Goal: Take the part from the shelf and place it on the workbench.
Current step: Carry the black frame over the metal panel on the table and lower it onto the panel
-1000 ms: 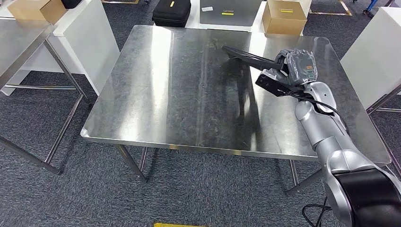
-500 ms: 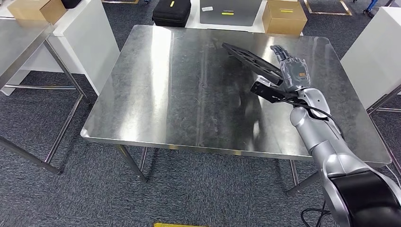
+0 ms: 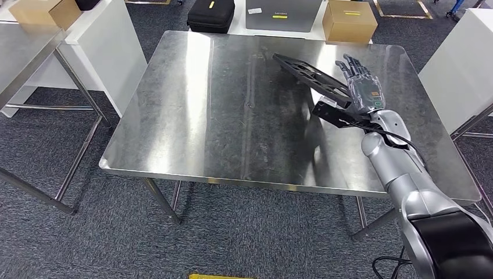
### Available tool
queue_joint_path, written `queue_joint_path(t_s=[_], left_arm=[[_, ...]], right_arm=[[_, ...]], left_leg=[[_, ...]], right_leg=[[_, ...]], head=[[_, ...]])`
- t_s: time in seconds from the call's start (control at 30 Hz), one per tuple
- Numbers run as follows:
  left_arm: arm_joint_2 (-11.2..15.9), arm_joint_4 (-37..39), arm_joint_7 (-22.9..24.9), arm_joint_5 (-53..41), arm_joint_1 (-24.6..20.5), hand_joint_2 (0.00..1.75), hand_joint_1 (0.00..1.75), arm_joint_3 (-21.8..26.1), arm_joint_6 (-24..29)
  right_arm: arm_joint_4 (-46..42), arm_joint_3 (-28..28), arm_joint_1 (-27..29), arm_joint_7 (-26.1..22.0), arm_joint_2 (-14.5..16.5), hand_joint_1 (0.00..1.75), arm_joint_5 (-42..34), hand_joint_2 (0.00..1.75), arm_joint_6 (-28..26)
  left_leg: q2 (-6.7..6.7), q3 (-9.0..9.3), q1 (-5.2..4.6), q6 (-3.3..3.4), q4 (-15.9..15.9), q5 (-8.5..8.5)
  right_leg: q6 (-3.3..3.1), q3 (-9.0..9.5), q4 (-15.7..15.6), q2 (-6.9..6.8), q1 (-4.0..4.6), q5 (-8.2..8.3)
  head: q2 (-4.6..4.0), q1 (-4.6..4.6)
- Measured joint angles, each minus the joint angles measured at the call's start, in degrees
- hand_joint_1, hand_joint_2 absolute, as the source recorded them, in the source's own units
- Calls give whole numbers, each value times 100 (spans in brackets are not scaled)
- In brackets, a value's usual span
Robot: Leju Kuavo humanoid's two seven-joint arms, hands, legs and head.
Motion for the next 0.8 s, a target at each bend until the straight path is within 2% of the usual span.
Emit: queue_joint_path(t_s=[0.13,0.3,0.63,0.73,0.8], left_arm=[[6,0,0,113,8,0,0,-58,-24],[13,2,0,191,12,0,0,-120,-22],[21,10,0,264,15,0,0,-217,-10],[23,19,0,320,17,0,0,-229,0],[26,25,0,359,20,0,0,-236,6]], right_arm=[[-14,10,3,40,-70,0,-290,175,627],[-108,19,52,30,-183,0,-664,175,1036],[-318,73,105,142,-357,0,-880,175,1426],[-340,157,105,348,-419,0,-1108,175,2061],[-346,255,105,483,-491,0,-1402,175,2705]], left_leg=[[0,0,0,0,0,0],[0,0,0,0,0,0],[0,0,0,0,0,0],[0,0,0,0,0,0],[-1,-1,0,0,0,0]], right_leg=[[0,0,0,0,0,0],[0,-1,0,0,0,0],[0,-1,0,0,0,0],[0,-1,0,0,0,0],[0,0,0,-1,0,0]], head=[[0,0],[0,0],[0,0],[0,0],[0,0]])
